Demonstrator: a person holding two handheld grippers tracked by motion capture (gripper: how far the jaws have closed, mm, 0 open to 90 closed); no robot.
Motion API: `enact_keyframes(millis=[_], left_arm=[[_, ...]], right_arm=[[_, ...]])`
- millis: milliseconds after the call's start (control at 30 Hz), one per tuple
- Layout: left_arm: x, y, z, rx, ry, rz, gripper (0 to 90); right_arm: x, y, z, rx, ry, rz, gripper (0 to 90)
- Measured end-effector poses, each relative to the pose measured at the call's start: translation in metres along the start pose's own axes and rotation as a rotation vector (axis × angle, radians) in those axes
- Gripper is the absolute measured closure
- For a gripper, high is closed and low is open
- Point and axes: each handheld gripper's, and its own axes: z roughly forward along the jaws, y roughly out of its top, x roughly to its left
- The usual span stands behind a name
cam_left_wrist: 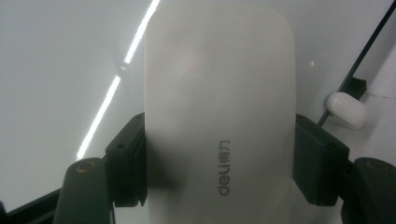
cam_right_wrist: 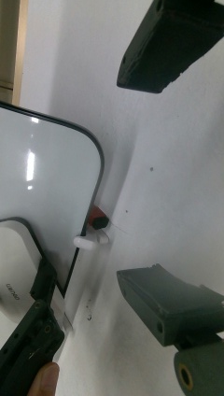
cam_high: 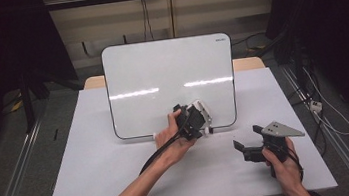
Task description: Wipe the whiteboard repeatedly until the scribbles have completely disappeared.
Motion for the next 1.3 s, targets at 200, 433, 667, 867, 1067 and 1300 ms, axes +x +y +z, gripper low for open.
enact_keyframes(millis=[200,433,667,867,1067,1300], left_arm=[[-0.011,0.011,0.004,0.004,-0.022,0.03,30.8],[-0.009,0.019,0.005,0.012,-0.03,0.022,30.9],[0.007,0.022,0.003,0.022,-0.027,0.004,30.9],[0.028,0.02,0.0,0.024,-0.006,-0.055,30.9],[0.05,0.011,-0.005,0.007,0.014,-0.121,30.9],[0.062,0.008,-0.007,0.021,0.014,-0.139,30.9]], right_arm=[[0.0,0.0,0.0,0.0,-0.001,0.002,7.3],[-0.002,-0.001,-0.002,-0.003,-0.001,0.009,7.3],[-0.001,-0.001,-0.002,-0.004,-0.002,0.004,7.3],[-0.002,-0.001,-0.003,-0.003,-0.002,0.009,7.3],[-0.002,-0.001,-0.003,-0.004,-0.004,0.01,7.3],[-0.002,-0.001,-0.003,0.0,-0.003,0.01,7.3]])
